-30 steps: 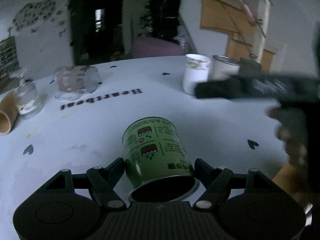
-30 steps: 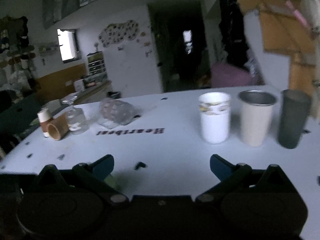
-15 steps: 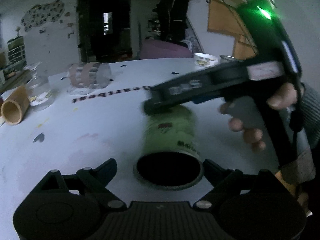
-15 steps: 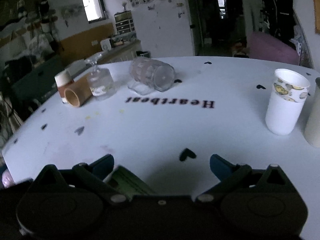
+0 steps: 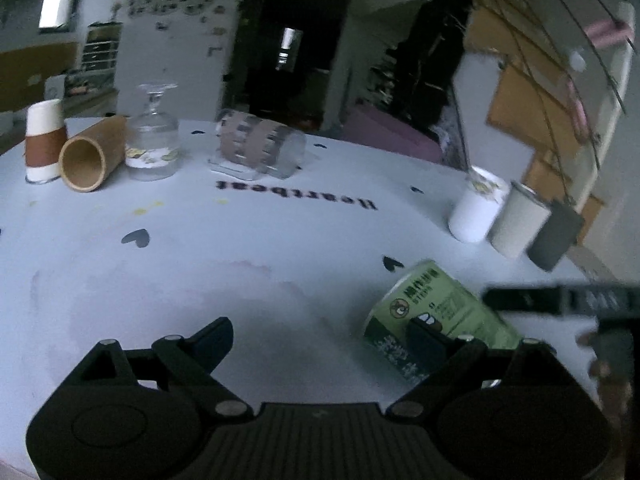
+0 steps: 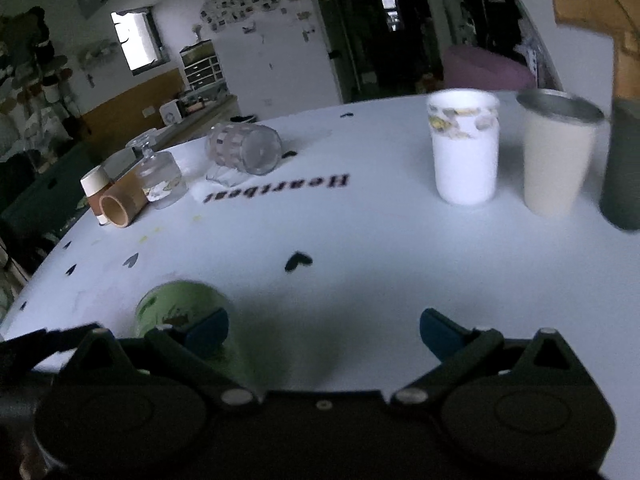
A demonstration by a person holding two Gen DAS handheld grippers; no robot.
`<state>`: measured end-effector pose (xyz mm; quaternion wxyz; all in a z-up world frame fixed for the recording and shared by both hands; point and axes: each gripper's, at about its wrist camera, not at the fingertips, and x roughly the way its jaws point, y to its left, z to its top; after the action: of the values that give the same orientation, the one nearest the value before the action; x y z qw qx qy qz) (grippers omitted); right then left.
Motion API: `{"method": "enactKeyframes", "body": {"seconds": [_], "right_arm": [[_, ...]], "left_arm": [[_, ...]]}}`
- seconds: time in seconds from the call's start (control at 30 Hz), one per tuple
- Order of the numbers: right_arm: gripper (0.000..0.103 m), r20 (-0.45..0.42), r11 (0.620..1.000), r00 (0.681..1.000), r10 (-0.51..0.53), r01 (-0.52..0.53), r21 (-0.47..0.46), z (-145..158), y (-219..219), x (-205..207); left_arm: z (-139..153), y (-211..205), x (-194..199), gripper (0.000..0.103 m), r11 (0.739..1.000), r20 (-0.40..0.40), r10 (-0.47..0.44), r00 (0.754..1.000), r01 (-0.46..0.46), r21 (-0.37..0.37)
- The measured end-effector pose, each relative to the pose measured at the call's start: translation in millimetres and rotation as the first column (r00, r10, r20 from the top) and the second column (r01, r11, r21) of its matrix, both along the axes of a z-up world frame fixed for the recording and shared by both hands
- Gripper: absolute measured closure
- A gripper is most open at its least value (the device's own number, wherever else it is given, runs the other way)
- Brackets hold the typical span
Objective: Flip cup upright
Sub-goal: 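Grasp the green tin can with the right gripper while the left gripper releases it, then rotate the held green can open end up with the right gripper, carry it toward the white cups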
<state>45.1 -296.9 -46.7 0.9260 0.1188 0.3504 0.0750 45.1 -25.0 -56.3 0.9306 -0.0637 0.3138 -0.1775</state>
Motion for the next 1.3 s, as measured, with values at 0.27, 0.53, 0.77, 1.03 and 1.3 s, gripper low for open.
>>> {"method": "enactKeyframes", "body": {"seconds": [0.27, 0.53, 0.77, 1.03, 1.3], "right_arm": [[0.0, -0.025, 1.0, 1.0, 0.01, -0.009, 0.027, 1.6, 2.2, -16.3], [0.0, -0.097, 0.982, 0.991, 0.092, -0.074, 0.175, 29.3, 1.1, 3.8], [0.0, -0.252, 0.964, 0.942, 0.222, -0.175, 0.199, 35.1, 30.8, 51.6], [0.008, -0.407, 0.963, 0.875, 0.262, -0.208, 0.174, 15.3, 62.5, 89.9], [0.027, -0.365, 0.96, 0.888, 0.28, -0.271, 0.078, 17.2, 81.4, 88.3]], "left_arm": [[1.1, 3.2, 5.2, 0.01, 0.999, -0.005, 0.031, 1.0, -0.031, -0.034], [5.7, 12.0, -6.2, 0.01, 0.997, 0.007, 0.039, 0.999, -0.038, -0.064], [-0.4, 15.8, -15.9, 0.01, 0.998, -0.001, 0.026, 1.0, -0.026, -0.063], [-5.1, 24.1, -19.3, 0.01, 0.997, -0.003, 0.031, 1.0, -0.031, -0.067], [-6.3, 31.1, -18.9, 0.01, 0.996, -0.006, 0.046, 0.999, -0.046, -0.078]]}}
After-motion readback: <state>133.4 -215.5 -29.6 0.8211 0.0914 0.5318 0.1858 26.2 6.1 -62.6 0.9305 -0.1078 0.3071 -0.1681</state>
